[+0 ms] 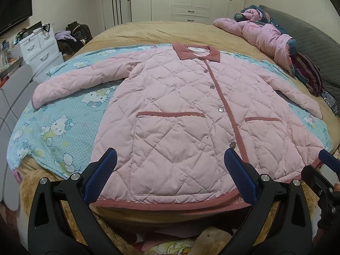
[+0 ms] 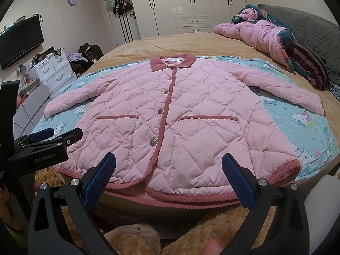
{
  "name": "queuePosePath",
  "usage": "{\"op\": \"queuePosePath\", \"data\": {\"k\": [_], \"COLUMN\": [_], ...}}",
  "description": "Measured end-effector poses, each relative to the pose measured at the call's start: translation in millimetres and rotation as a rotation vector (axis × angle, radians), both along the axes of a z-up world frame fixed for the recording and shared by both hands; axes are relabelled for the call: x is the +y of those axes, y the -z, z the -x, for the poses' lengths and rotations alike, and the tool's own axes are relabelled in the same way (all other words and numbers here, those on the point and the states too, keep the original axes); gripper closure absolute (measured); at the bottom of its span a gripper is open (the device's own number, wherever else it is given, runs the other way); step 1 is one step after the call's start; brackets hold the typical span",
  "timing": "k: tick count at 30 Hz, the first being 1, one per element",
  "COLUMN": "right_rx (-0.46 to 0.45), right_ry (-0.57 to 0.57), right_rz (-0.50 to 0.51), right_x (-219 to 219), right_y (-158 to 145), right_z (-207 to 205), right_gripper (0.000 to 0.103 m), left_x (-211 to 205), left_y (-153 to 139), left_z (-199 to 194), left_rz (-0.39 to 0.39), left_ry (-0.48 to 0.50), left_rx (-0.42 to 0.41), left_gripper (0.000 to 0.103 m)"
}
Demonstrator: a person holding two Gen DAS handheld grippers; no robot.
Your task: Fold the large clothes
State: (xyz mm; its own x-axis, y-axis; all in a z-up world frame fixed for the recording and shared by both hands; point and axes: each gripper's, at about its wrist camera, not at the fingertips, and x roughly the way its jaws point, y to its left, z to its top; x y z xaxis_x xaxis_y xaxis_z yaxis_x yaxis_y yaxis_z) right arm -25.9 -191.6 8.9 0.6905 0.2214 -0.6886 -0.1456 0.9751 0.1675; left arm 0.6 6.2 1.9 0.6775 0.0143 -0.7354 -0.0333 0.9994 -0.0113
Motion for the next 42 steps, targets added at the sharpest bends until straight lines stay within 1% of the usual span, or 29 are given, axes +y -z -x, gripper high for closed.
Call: {"op": "queuePosePath", "data": {"k": [7, 13, 17, 22, 25, 32, 37, 39, 42], "right_rx": [0.012, 0.019, 0.036, 0.016, 0.005, -0.024, -0.058, -0.065, -0.069], "right_ry": [0.004, 0.016, 0.026, 0.038, 0.028, 0.021, 0.047, 0.066, 0.093], "right_rz": [0.001, 0.006, 0.004, 0.007, 0.004, 0.010, 0.007, 0.013, -0.021], "right_x": [-1, -2, -5, -7, -5, 3, 1, -1, -6], "right_y": [3, 1, -2, -15, -25, -50, -72, -78, -85], "right_z": [-8, -24, -44, -69, -88, -133, -171, -187, -212], "right_gripper": [0.004, 0.004, 0.004, 0.004, 0.004, 0.004, 0.004, 0.004, 0.004], "left_x": [3, 6, 5, 6, 7, 12, 15, 16, 16], "left_y": [8, 9, 9, 5, -1, -17, -31, -33, -36], "left_z": [-10, -23, -36, -55, -71, -119, -154, -167, -190], "left_rz": [0.002, 0.015, 0.021, 0.033, 0.036, 0.072, 0.049, 0.043, 0.049], "left_ry": [-0.004, -0.001, 0.004, 0.010, 0.005, 0.004, -0.024, -0.033, -0.035], "left_rx": [0.016, 0.031, 0.046, 0.054, 0.048, 0.067, 0.037, 0.042, 0.052], "left_gripper": [0.009, 0.009, 0.009, 0.009, 0.009, 0.009, 0.009, 0.009, 0.009]}}
